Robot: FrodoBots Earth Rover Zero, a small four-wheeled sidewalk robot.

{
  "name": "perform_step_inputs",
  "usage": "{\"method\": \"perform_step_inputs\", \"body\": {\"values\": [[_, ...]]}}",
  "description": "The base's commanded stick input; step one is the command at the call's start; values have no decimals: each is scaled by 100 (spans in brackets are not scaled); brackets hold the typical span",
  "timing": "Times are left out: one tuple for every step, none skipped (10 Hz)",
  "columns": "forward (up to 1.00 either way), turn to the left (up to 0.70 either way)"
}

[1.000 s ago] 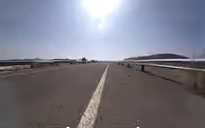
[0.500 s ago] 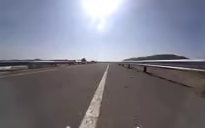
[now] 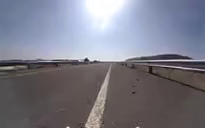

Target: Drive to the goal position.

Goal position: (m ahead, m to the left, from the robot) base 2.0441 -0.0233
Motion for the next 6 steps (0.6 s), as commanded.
{"method": "perform_step_inputs", "body": {"values": [[70, 1], [70, 0], [70, 0], [70, 0], [70, 0], [70, 0]]}}
